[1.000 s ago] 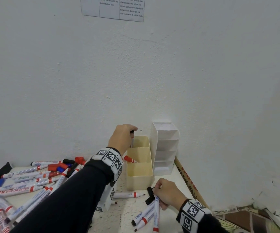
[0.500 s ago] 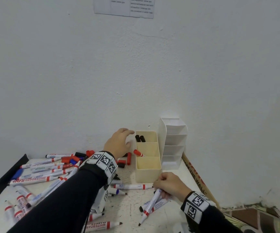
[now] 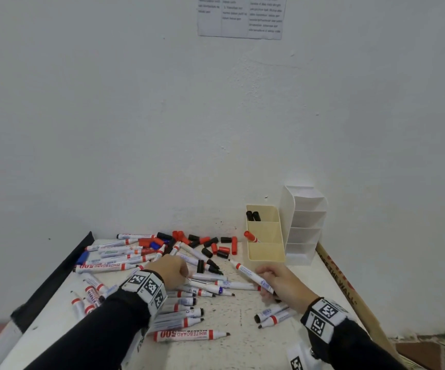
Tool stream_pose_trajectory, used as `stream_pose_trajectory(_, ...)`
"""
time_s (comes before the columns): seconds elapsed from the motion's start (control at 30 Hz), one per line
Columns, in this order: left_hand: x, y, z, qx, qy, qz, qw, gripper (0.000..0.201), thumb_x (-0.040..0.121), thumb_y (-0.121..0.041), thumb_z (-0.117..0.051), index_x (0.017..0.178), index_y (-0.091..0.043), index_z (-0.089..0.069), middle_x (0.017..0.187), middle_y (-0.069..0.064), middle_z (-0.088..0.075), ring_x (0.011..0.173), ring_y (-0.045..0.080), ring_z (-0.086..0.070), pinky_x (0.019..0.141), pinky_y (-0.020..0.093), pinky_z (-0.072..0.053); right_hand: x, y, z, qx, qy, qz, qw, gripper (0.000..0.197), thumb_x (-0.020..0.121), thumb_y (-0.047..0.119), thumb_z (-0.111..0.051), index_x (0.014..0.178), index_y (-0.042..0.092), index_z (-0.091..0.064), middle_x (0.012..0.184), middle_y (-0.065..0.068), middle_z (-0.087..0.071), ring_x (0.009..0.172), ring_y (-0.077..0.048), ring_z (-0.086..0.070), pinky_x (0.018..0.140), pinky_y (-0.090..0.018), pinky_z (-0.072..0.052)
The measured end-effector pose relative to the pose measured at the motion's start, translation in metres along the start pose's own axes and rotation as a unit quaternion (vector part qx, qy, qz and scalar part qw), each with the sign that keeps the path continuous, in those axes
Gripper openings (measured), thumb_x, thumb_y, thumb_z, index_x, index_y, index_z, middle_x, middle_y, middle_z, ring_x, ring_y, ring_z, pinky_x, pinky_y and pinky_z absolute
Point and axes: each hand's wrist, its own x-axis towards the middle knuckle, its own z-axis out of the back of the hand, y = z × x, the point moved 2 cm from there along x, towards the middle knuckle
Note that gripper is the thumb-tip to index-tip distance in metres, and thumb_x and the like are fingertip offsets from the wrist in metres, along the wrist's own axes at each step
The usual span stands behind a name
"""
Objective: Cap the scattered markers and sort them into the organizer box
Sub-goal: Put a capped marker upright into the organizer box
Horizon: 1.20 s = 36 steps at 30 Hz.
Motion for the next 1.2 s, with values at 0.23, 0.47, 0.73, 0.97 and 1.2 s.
stream_pose_trajectory(0.23, 0.009, 0.010, -0.007, -0.020, -0.037, 0.017, 0.999, 0.035, 0.091, -0.017, -0.050, 0.125, -0.022, -0.054, 0.131, 0.001, -0.054, 0.116, 0.018, -0.053, 0.102, 0.033, -0.044, 0.003, -0.009, -0.019, -0.074, 0.028, 0.009, 0.997, 0.013, 0.096, 0.032, -0.042, 0.101, 0.025, -0.053, 0.083, 0.003, -0.056, 0.051, -0.003, -0.040, 0.041, -0.012, -0.032)
stream_pose_trajectory(0.47, 0.030, -0.008, -0.003, -0.019, -0.117, -0.012, 0.993, 0.036, 0.092, -0.025, -0.047, 0.129, -0.024, -0.049, 0.137, 0.001, -0.044, 0.125, 0.019, -0.043, 0.105, 0.037, -0.039, 0.023, -0.016, -0.023, -0.109, -0.021, 0.058, 0.992, 0.018, 0.100, 0.024, -0.034, 0.096, 0.026, -0.052, 0.072, 0.004, -0.056, 0.053, -0.003, -0.042, 0.051, -0.013, -0.033)
stream_pose_trajectory(0.73, 0.047, -0.031, -0.008, 0.000, -0.043, -0.050, 0.998, 0.031, 0.090, -0.025, -0.058, 0.120, -0.021, -0.057, 0.129, 0.002, -0.049, 0.115, 0.018, -0.051, 0.102, 0.032, -0.043, 0.030, -0.020, -0.023, -0.136, -0.035, 0.084, 0.987, 0.027, 0.101, 0.023, -0.028, 0.091, 0.018, -0.053, 0.073, 0.001, -0.060, 0.051, -0.004, -0.041, 0.048, -0.011, -0.034)
stream_pose_trajectory(0.97, 0.042, -0.022, -0.002, -0.200, -0.179, -0.044, 0.962, 0.025, 0.086, -0.006, -0.061, 0.106, -0.019, -0.056, 0.117, 0.000, -0.053, 0.102, 0.011, -0.053, 0.088, 0.017, -0.041, 0.030, -0.024, -0.021, -0.126, -0.023, 0.072, 0.989, 0.022, 0.100, 0.021, -0.033, 0.097, 0.020, -0.055, 0.075, -0.001, -0.062, 0.045, 0.000, -0.040, 0.047, -0.011, -0.032)
stream_pose_trajectory(1.2, 0.013, -0.012, 0.007, -0.301, -0.223, -0.059, 0.925, 0.026, 0.078, -0.012, -0.072, 0.100, -0.018, -0.060, 0.095, -0.006, -0.058, 0.082, 0.009, -0.057, 0.078, 0.018, -0.049, 0.012, -0.002, -0.035, -0.108, 0.031, 0.130, 0.985, 0.018, 0.098, 0.025, -0.040, 0.106, 0.022, -0.056, 0.066, 0.002, -0.054, 0.040, 0.003, -0.043, 0.043, -0.009, -0.033)
